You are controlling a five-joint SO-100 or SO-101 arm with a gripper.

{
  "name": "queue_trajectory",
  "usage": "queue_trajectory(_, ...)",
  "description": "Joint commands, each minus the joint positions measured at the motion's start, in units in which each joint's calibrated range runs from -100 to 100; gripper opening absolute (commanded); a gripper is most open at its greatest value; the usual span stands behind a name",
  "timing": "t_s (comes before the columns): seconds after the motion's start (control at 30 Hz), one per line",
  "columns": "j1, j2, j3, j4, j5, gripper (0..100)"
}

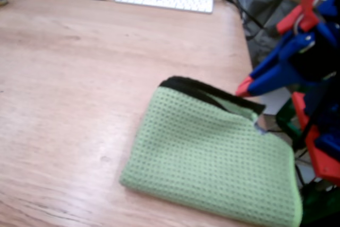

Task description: Clean the table

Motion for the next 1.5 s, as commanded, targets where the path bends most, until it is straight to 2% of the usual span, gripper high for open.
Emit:
queue_trajectory(0.0,0.3,0.2,-0.1,-0.9,0.1,2)
queue_trajectory(1.47,-0.4,0.2,-0.2,-0.9,-0.1,2)
